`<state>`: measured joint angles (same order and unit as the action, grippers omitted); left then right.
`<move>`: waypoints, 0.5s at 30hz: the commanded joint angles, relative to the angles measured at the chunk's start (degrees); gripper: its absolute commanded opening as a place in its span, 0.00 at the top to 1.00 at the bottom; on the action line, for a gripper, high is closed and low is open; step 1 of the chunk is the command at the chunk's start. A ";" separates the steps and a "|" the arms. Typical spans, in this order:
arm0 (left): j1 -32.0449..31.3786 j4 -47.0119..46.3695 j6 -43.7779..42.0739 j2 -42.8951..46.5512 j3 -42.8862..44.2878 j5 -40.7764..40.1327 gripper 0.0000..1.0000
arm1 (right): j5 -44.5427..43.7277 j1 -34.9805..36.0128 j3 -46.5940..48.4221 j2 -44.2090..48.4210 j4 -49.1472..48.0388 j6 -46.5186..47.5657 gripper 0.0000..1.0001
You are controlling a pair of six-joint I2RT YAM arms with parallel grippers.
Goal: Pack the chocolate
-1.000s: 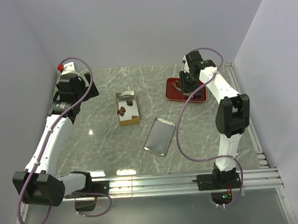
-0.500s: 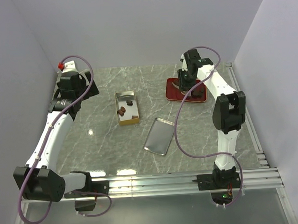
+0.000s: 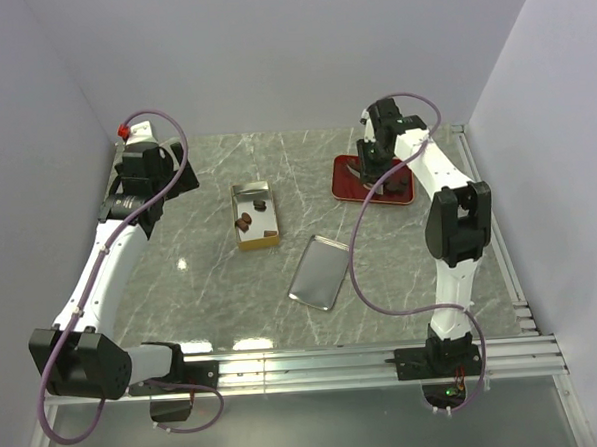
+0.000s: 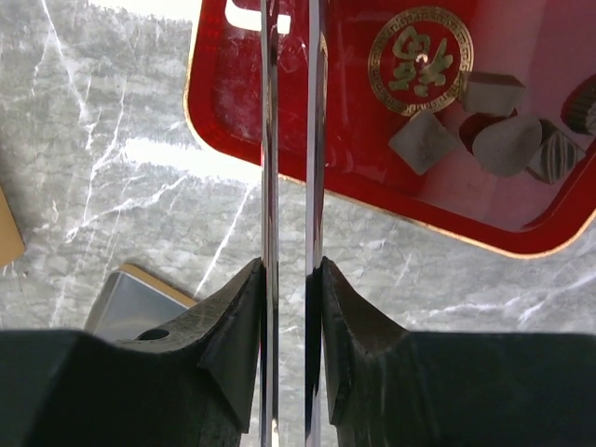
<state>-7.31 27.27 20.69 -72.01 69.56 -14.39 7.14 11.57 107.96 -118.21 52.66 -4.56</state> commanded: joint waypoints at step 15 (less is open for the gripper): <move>0.19 -2.92 1.29 1.52 -0.21 3.93 0.01 | 1.30 2.92 -5.58 15.91 4.46 -1.42 0.71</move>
<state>-7.31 26.81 20.95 -72.01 69.54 -11.81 7.99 12.97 100.82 -105.69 55.64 -5.17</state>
